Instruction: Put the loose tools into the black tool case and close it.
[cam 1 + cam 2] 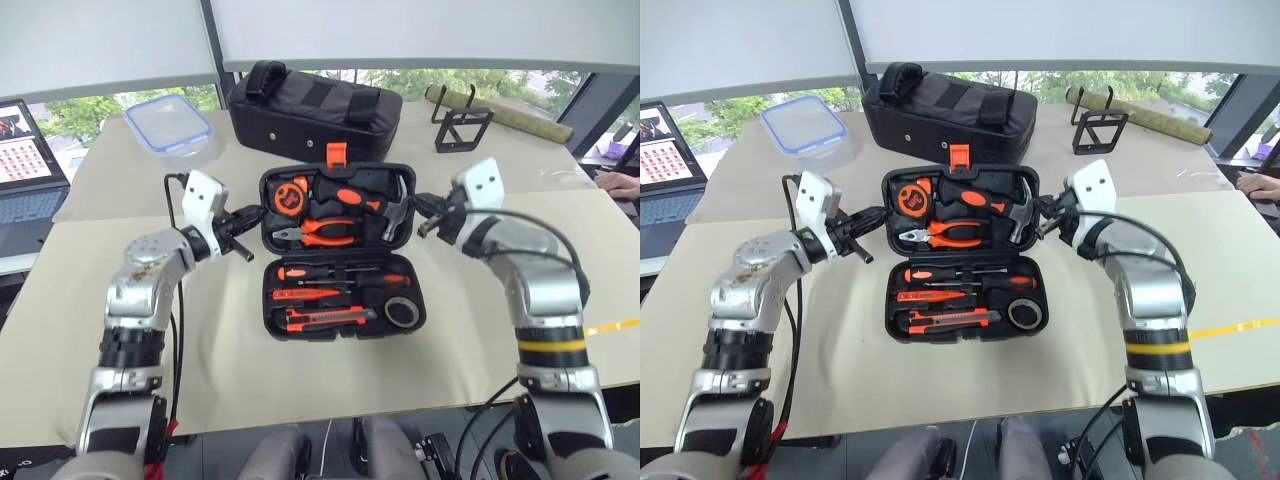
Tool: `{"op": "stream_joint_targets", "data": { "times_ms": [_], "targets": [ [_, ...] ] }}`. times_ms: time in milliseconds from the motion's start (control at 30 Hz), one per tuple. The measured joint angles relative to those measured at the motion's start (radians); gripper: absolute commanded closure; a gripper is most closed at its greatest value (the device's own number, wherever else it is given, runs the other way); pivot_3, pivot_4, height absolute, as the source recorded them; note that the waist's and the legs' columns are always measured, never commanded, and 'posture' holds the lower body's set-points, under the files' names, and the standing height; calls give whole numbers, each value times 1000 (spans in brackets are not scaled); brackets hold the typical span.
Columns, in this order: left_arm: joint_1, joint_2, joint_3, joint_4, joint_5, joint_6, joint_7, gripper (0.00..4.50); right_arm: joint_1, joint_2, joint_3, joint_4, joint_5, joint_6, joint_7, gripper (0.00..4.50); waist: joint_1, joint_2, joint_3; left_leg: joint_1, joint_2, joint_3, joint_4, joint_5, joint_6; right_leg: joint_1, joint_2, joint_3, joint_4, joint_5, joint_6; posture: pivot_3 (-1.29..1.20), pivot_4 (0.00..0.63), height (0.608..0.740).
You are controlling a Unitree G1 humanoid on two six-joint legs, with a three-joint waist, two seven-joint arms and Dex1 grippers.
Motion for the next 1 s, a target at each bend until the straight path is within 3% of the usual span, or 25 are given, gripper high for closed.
{"op": "stream_joint_targets", "data": {
  "times_ms": [133, 167, 300, 433, 567, 600, 667, 733, 833, 1000],
  "targets": [
    [112, -14, 21, -125, -16, -5, 56, 4495, 143, 10, 2, -101, -34, -150, -27, 4440, 5, 0, 0, 13, 2, 1, -4, 0, -1, 14, 5, 2, -10, 0, 0, 0, 150, 716],
    [136, -16, 28, -155, -22, 2, 67, 4500, 173, 9, 0, -117, -39, -185, -27, 4114, 5, 0, 0, 16, 2, 1, -6, 0, -1, 16, 6, 2, -10, 0, 0, 0, 150, 716],
    [274, 1, 77, -331, -112, 120, 94, 3163, 328, -26, -40, -264, 34, -216, 32, 2809, 4, 1, -1, 23, 3, 4, -16, 0, 0, 19, 6, 6, -10, -1, 0, 0, 150, 716],
    [446, 78, 155, -462, -241, 264, 71, 1628, 486, -112, -143, -451, 161, -155, 109, 1427, 5, 1, 0, 23, 5, 4, -16, -1, -1, 17, 10, 5, -13, -1, 0, 0, 150, 716],
    [594, 277, 339, -515, -373, 379, -41, 243, 673, -264, -319, -589, 328, -56, 244, 92, 18, 1, 0, 30, 5, 4, -18, -2, -2, 26, 11, 4, -15, -4, -1, 0, 150, 716],
    [609, 309, 364, -499, -378, 390, -67, 70, 706, -286, -351, -595, 353, -37, 274, 67, 21, 2, 0, 33, 5, 4, -19, -4, -3, 29, 11, 4, -15, -5, -1, 0, 150, 716],
    [645, 465, 371, -365, -358, 358, -205, 70, 843, -383, -435, -616, 417, -5, 414, 67, 35, 2, 1, 38, 5, 4, -19, -7, 0, 33, 10, 2, -15, -8, 0, 0, 150, 716],
    [571, 545, 336, -161, -276, 279, -273, 70, 926, -420, -457, -613, 441, 24, 494, 67, 47, 2, 1, 42, 5, 4, -20, -12, 6, 39, 9, 1, -15, -11, 4, 0, 150, 716],
    [362, 532, 209, -53, -228, 250, -285, 70, 790, -381, -405, -586, 477, 101, 394, 67, 56, -1, 2, 44, 4, 4, -17, -14, 2, 45, 8, 1, -18, -11, 6, 0, 150, 716],
    [130, 411, 33, -8, -197, 322, -223, 70, 545, -340, -290, -512, 492, 230, 216, 67, 55, -3, 1, 42, 3, 4, -17, -10, -4, 40, 4, 3, -15, -7, 1, 0, 150, 716]
  ]
}}
